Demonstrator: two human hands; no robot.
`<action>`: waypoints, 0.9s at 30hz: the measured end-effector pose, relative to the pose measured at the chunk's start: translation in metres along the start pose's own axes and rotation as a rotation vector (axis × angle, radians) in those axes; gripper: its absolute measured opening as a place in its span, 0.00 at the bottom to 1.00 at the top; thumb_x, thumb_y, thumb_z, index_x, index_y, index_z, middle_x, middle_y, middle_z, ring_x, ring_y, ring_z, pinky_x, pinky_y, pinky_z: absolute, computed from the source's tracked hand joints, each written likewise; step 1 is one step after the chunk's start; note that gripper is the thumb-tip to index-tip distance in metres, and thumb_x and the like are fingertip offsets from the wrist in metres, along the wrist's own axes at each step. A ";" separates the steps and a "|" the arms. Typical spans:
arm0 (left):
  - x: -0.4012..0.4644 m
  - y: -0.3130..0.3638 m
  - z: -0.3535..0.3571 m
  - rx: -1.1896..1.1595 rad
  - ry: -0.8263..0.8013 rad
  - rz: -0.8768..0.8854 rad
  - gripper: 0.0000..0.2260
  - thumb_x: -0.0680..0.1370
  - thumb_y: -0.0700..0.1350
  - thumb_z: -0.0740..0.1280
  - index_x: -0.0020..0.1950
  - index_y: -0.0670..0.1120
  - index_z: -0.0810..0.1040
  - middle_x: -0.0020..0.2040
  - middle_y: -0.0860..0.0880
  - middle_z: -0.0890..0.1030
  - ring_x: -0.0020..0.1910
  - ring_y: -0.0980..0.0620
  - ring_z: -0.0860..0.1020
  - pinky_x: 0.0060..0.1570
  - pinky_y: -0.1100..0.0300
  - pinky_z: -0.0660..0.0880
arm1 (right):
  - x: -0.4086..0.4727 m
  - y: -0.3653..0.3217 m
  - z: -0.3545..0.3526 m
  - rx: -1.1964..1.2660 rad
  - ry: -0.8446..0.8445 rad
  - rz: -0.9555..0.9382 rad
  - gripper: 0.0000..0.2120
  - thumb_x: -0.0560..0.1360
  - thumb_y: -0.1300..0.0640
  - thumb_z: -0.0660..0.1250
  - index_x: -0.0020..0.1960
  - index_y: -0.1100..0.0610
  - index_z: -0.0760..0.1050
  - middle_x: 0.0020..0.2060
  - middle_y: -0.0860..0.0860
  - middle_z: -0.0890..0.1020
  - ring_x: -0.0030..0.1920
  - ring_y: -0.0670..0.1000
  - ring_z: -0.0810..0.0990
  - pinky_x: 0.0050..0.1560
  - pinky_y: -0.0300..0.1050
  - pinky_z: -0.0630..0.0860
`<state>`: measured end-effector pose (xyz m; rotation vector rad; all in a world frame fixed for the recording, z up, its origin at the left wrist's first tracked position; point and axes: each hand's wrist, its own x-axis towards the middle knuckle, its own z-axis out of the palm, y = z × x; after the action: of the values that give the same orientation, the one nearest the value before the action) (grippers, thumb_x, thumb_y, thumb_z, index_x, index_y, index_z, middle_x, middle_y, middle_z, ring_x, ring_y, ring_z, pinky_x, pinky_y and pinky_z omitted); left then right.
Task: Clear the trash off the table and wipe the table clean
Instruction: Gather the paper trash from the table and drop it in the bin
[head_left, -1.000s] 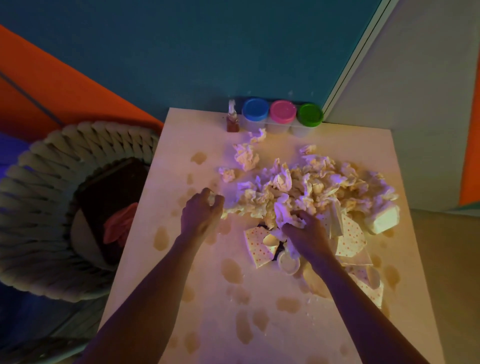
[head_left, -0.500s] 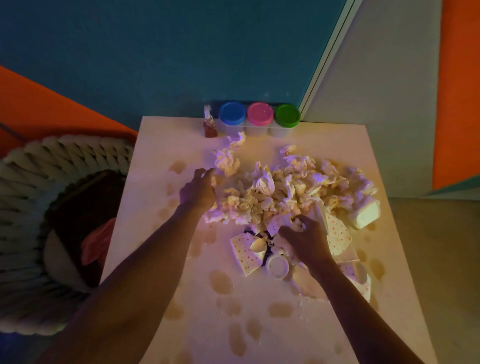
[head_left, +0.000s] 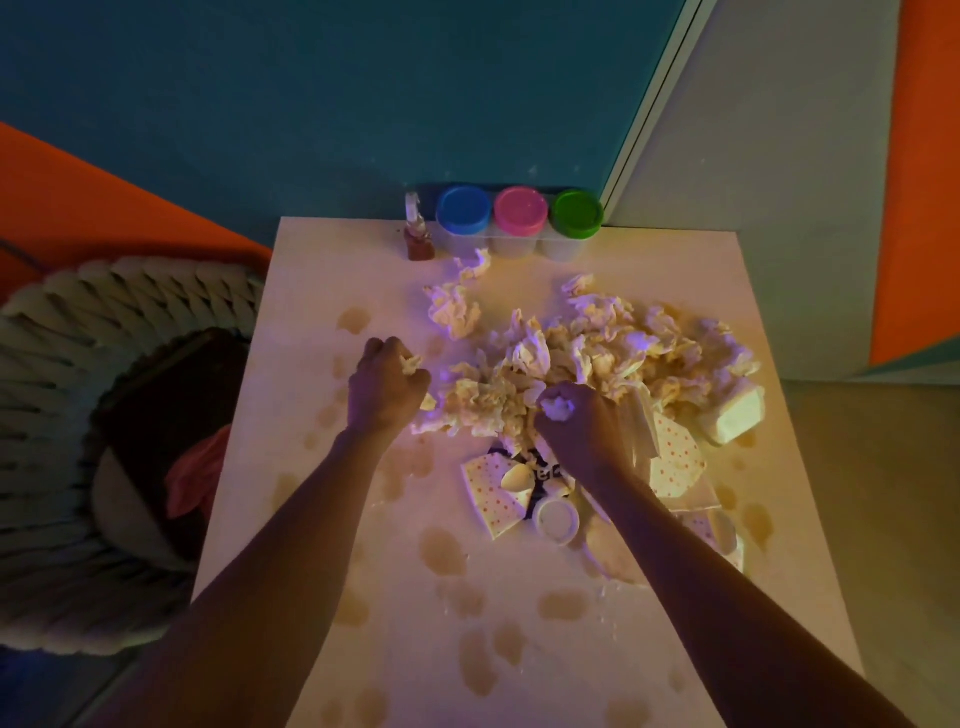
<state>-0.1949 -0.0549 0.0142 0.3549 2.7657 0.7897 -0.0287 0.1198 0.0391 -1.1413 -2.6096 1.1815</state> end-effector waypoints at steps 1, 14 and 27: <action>-0.008 0.002 -0.003 -0.019 0.010 0.029 0.08 0.73 0.43 0.68 0.51 0.44 0.77 0.54 0.44 0.77 0.49 0.37 0.79 0.48 0.49 0.76 | 0.005 0.000 0.004 -0.037 -0.002 -0.009 0.12 0.66 0.54 0.72 0.49 0.47 0.79 0.47 0.46 0.84 0.48 0.53 0.82 0.47 0.48 0.78; -0.061 0.034 0.020 0.242 -0.286 0.108 0.23 0.76 0.59 0.67 0.70 0.59 0.70 0.60 0.48 0.76 0.59 0.43 0.78 0.54 0.51 0.75 | 0.017 0.001 0.002 -0.296 0.034 -0.013 0.10 0.70 0.48 0.67 0.49 0.51 0.79 0.46 0.52 0.84 0.49 0.59 0.82 0.40 0.46 0.69; -0.094 0.027 0.012 0.062 -0.138 0.105 0.06 0.73 0.50 0.68 0.48 0.50 0.76 0.52 0.49 0.80 0.51 0.41 0.79 0.47 0.53 0.74 | -0.032 0.018 -0.043 0.125 0.030 0.178 0.10 0.63 0.44 0.70 0.37 0.49 0.75 0.34 0.50 0.80 0.37 0.55 0.78 0.38 0.47 0.73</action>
<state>-0.0990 -0.0548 0.0347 0.5493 2.6644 0.6776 0.0192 0.1338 0.0645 -1.3773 -2.4153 1.3267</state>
